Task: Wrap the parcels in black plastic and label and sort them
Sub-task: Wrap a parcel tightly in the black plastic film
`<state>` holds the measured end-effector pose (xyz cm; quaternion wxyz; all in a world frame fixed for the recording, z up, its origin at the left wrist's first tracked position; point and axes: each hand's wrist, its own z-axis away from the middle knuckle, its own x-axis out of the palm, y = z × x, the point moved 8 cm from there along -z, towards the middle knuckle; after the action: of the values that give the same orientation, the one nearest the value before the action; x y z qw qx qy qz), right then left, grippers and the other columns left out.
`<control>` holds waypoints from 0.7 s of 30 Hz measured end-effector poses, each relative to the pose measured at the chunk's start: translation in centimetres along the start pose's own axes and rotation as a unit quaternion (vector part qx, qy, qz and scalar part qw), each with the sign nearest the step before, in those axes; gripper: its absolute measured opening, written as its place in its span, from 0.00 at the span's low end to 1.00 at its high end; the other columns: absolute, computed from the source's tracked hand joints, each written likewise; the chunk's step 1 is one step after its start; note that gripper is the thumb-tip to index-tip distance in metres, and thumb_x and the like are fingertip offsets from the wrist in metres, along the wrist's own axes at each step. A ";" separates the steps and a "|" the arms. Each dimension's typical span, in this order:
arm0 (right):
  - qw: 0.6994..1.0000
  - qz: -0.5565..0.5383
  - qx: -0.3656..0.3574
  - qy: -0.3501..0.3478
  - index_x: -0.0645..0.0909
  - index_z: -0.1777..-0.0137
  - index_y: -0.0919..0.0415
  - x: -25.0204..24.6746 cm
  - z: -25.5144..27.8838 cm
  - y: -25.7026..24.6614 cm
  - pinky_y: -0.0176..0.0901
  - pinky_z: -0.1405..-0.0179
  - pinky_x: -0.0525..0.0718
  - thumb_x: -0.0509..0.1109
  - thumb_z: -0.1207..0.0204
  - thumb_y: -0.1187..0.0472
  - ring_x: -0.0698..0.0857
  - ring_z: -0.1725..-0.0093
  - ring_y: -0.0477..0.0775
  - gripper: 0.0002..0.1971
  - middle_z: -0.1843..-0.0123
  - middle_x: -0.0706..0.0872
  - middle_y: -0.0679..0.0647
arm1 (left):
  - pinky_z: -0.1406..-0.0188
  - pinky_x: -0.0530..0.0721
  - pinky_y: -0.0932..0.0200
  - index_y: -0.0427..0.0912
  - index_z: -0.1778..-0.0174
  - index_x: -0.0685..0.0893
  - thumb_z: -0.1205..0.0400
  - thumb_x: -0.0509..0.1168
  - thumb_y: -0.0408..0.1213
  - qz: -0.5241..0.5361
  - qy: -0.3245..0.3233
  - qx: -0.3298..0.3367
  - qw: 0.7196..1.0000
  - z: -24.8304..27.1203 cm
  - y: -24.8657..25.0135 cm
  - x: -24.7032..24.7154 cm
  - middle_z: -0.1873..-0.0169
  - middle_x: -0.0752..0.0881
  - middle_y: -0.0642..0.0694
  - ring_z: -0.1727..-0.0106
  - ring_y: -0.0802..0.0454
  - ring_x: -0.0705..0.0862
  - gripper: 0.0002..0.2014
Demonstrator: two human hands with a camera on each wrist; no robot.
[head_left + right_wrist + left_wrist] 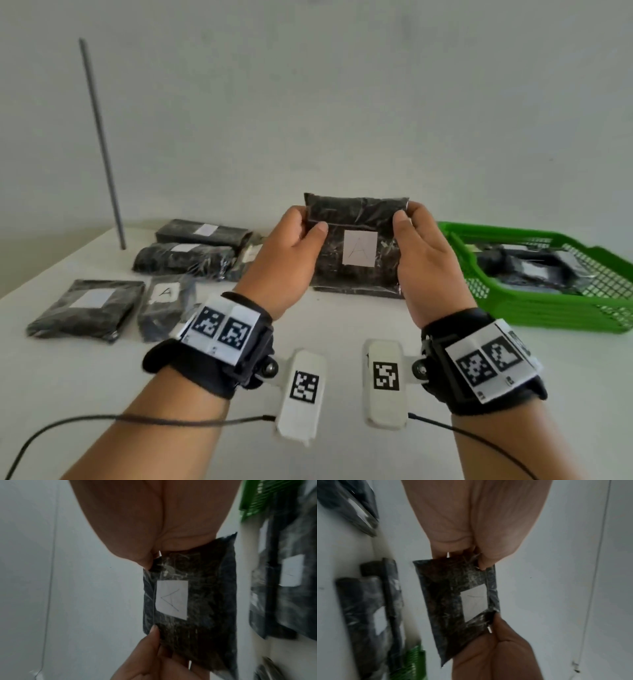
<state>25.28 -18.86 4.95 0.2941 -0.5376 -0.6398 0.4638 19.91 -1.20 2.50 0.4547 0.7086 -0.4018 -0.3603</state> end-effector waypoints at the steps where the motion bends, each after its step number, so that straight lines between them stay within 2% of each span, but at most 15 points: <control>1: 1.000 0.007 -0.013 0.001 0.79 0.41 0.62 -0.4 -0.3 -0.4 0.29 0.69 0.75 0.56 0.05 0.59 0.75 0.67 0.43 0.11 0.60 0.78 0.54 | 0.32 0.85 0.30 0.52 0.38 0.81 0.16 0.61 0.56 -0.003 -0.015 0.004 1.000 -0.3 0.4 0.5 0.42 0.90 0.39 0.38 0.39 0.89 0.16; 4: 0.999 -0.005 -0.046 0.005 0.80 0.43 0.61 -1.0 -0.9 -1.1 0.41 0.53 0.82 0.56 0.05 0.60 0.81 0.56 0.50 0.11 0.54 0.83 0.55 | 0.28 0.80 0.26 0.58 0.40 0.83 0.22 0.62 0.59 0.019 -0.056 0.009 0.998 -0.6 1.8 1.1 0.37 0.88 0.36 0.31 0.35 0.86 0.18; 7: 0.998 -0.039 -0.048 -0.007 0.80 0.52 0.54 -1.1 -1.1 -1.1 0.52 0.47 0.81 0.57 0.06 0.60 0.82 0.53 0.52 0.14 0.56 0.84 0.53 | 0.21 0.76 0.36 0.70 0.41 0.82 0.25 0.61 0.73 0.048 -0.038 0.012 0.998 -0.4 3.4 1.4 0.28 0.85 0.52 0.23 0.48 0.81 0.21; 9: 0.997 -0.056 -0.044 -0.030 0.80 0.55 0.54 -0.7 -1.1 -1.2 0.52 0.41 0.81 0.60 0.09 0.54 0.84 0.52 0.53 0.14 0.56 0.83 0.58 | 0.22 0.78 0.35 0.68 0.42 0.82 0.26 0.59 0.78 0.054 -0.006 0.008 0.999 -0.2 4.1 1.3 0.29 0.86 0.51 0.24 0.48 0.83 0.25; 10: 0.996 -0.064 -0.040 -0.038 0.83 0.51 0.57 -0.5 -1.0 -1.1 0.55 0.36 0.84 0.61 0.10 0.50 0.88 0.47 0.55 0.15 0.53 0.86 0.62 | 0.26 0.81 0.32 0.63 0.42 0.85 0.24 0.60 0.76 0.049 0.000 0.006 0.999 0.1 4.5 1.3 0.34 0.88 0.45 0.29 0.43 0.86 0.26; 11: 0.997 -0.061 -0.037 -0.032 0.84 0.44 0.62 -0.6 -1.0 -1.0 0.50 0.34 0.87 0.61 0.10 0.48 0.90 0.45 0.50 0.17 0.51 0.88 0.62 | 0.32 0.83 0.28 0.54 0.41 0.86 0.20 0.60 0.73 0.041 0.000 0.008 0.999 0.4 4.8 1.5 0.37 0.88 0.35 0.34 0.36 0.87 0.28; 12: 0.997 -0.070 -0.030 -0.027 0.84 0.38 0.66 -0.5 -1.0 -0.8 0.32 0.40 0.86 0.59 0.08 0.49 0.89 0.49 0.34 0.20 0.53 0.88 0.54 | 0.35 0.84 0.26 0.47 0.39 0.85 0.15 0.60 0.69 0.030 -0.001 0.009 1.000 0.7 5.1 1.7 0.42 0.88 0.30 0.40 0.31 0.88 0.29; 13: 0.993 -0.109 -0.025 -0.025 0.83 0.33 0.69 -0.5 -0.8 -0.9 0.17 0.48 0.78 0.56 0.06 0.52 0.84 0.54 0.22 0.22 0.57 0.83 0.44 | 0.38 0.86 0.29 0.42 0.38 0.84 0.12 0.58 0.65 0.020 -0.007 0.013 1.000 0.8 5.4 1.9 0.46 0.88 0.29 0.46 0.30 0.88 0.28; 14: 0.990 -0.136 -0.034 -0.024 0.82 0.33 0.71 -0.7 -0.6 -1.2 0.14 0.54 0.74 0.55 0.05 0.53 0.80 0.60 0.19 0.22 0.60 0.78 0.38 | 0.43 0.87 0.36 0.41 0.40 0.83 0.11 0.58 0.62 0.016 -0.007 0.018 1.000 1.0 5.5 2.0 0.50 0.89 0.32 0.52 0.33 0.87 0.26; 15: 0.990 -0.133 -0.032 -0.024 0.83 0.39 0.70 -0.8 -0.4 -1.4 0.17 0.58 0.75 0.56 0.05 0.54 0.80 0.65 0.24 0.20 0.64 0.76 0.38 | 0.47 0.87 0.46 0.43 0.43 0.84 0.10 0.58 0.59 0.014 -0.007 0.022 1.000 1.1 5.7 2.1 0.52 0.89 0.37 0.56 0.40 0.86 0.22; 16: 0.994 -0.104 -0.040 -0.009 0.82 0.48 0.67 -1.0 -0.6 -1.6 0.24 0.61 0.78 0.58 0.06 0.55 0.80 0.67 0.31 0.17 0.67 0.77 0.39 | 0.46 0.87 0.50 0.45 0.46 0.84 0.10 0.59 0.58 0.016 -0.008 0.025 1.000 1.3 6.0 2.3 0.53 0.88 0.41 0.56 0.45 0.87 0.19; 17: 0.994 -0.105 -0.043 -0.002 0.80 0.55 0.62 -1.1 -0.5 -1.9 0.35 0.60 0.82 0.62 0.07 0.54 0.83 0.66 0.39 0.16 0.68 0.80 0.42 | 0.43 0.89 0.43 0.44 0.45 0.83 0.11 0.60 0.60 0.023 -0.015 0.024 0.999 1.4 6.2 2.4 0.53 0.88 0.39 0.53 0.40 0.88 0.21; 18: 0.993 -0.106 -0.052 -0.003 0.80 0.56 0.61 -1.0 -0.4 -2.4 0.45 0.60 0.87 0.65 0.09 0.53 0.87 0.63 0.48 0.16 0.65 0.85 0.47 | 0.40 0.88 0.29 0.39 0.43 0.82 0.13 0.61 0.62 0.030 -0.024 0.022 0.999 1.6 6.3 2.6 0.53 0.88 0.33 0.50 0.31 0.88 0.26; 19: 0.994 -0.091 -0.066 -0.006 0.82 0.53 0.63 -0.8 -0.3 -2.8 0.55 0.57 0.91 0.68 0.11 0.49 0.91 0.59 0.56 0.16 0.60 0.90 0.54 | 0.39 0.84 0.21 0.35 0.39 0.80 0.16 0.62 0.64 0.039 -0.029 0.020 0.999 1.5 6.2 2.6 0.52 0.87 0.28 0.48 0.24 0.86 0.31; 21: 0.994 -0.053 -0.092 -0.002 0.84 0.45 0.68 -0.8 0.0 -3.3 0.71 0.51 0.92 0.71 0.17 0.43 0.92 0.52 0.69 0.23 0.52 0.92 0.66 | 0.38 0.83 0.18 0.33 0.38 0.79 0.19 0.63 0.65 0.056 -0.039 0.012 0.998 1.9 6.3 2.9 0.51 0.86 0.23 0.44 0.20 0.86 0.34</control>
<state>24.12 -19.59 8.00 0.2664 -0.5268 -0.7079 0.3879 17.95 -6.16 7.39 0.4494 0.6756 -0.4627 -0.3570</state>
